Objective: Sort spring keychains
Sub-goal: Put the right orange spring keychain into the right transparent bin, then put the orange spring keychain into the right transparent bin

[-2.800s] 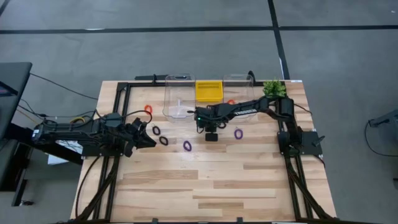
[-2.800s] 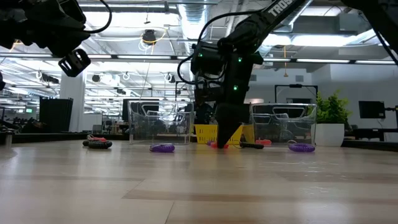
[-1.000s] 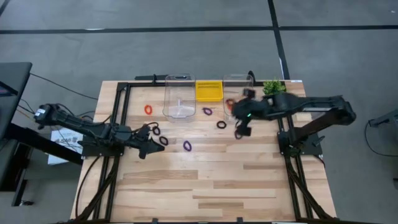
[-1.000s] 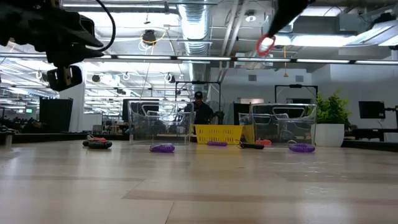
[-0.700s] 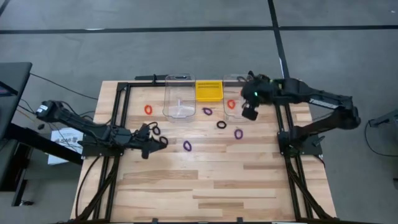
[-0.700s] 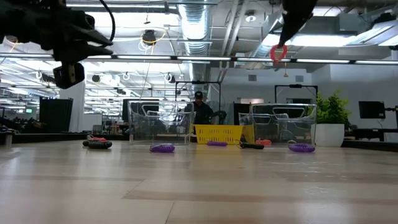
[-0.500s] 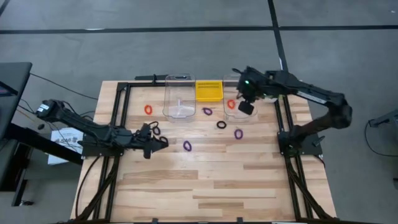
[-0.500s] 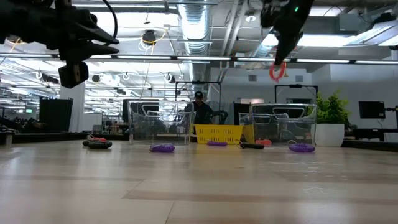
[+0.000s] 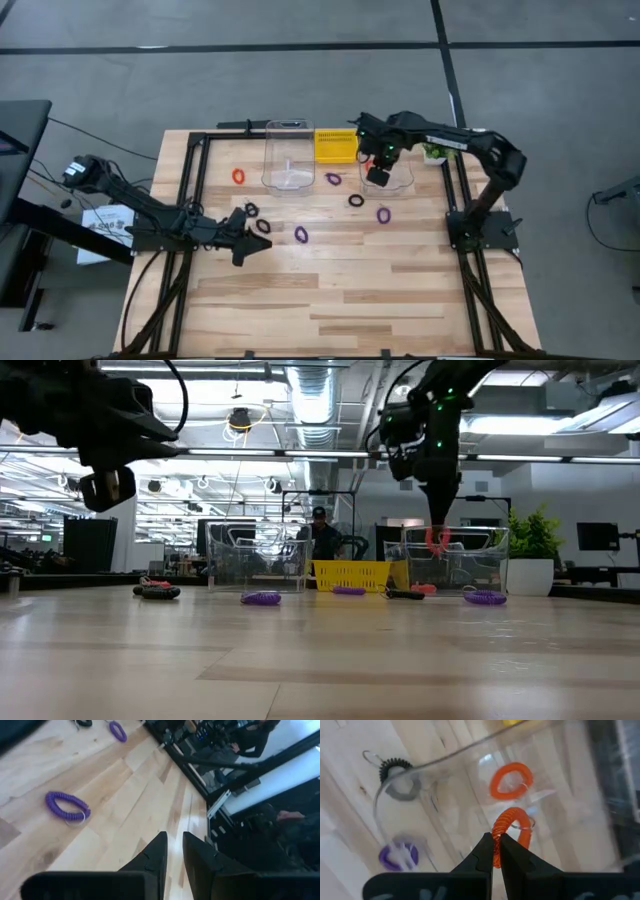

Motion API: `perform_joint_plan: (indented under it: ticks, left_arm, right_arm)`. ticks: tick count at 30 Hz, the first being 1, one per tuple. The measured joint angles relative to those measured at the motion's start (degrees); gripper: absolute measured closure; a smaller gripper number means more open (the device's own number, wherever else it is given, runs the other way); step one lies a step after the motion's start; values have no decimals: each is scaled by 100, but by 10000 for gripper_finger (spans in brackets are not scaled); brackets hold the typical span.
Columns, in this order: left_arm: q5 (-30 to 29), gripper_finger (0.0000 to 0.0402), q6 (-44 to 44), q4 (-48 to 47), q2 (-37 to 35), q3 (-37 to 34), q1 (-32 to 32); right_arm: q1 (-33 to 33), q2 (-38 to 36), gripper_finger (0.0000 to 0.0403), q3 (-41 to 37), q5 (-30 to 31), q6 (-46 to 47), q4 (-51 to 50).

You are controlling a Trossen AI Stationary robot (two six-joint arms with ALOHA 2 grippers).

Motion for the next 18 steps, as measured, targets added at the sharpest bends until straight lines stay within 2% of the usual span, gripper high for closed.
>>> perform_joint_plan:
  ticks: [6, 18]
  left_arm:
    - [-17, 344, 13, 29, 0, 0, -198]
    - [-18, 344, 17, 39, 0, 0, -498]
  right_arm:
    - [166, 193, 381, -2, 68, 169, -2]
    - [304, 47, 290, 2, 91, 801, -70]
